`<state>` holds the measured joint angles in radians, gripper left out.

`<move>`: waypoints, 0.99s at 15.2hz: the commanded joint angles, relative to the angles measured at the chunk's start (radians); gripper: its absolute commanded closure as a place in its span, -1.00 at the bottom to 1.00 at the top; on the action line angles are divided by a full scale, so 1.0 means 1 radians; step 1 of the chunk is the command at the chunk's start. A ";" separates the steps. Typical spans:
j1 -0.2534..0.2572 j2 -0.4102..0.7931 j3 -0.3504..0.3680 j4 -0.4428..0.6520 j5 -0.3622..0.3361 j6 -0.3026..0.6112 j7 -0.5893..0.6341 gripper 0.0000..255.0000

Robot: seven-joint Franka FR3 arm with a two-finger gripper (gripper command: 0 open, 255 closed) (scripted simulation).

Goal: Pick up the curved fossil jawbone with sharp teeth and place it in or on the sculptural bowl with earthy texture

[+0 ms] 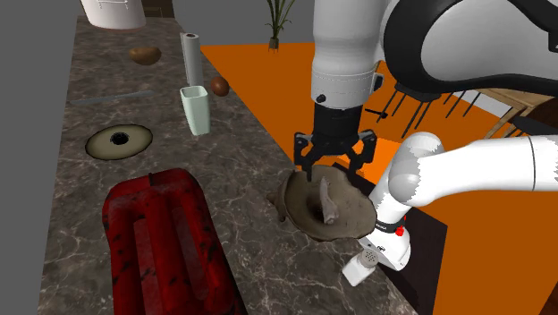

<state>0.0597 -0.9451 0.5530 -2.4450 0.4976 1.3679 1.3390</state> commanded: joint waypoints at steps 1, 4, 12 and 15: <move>0.000 0.000 0.000 0.000 0.000 0.000 0.000 -1.00; -0.008 0.016 -0.011 0.038 -0.013 -0.022 0.003 -1.00; -0.029 0.065 -0.036 0.149 -0.044 -0.085 0.013 -1.00; -0.029 0.065 -0.036 0.149 -0.044 -0.085 0.013 -1.00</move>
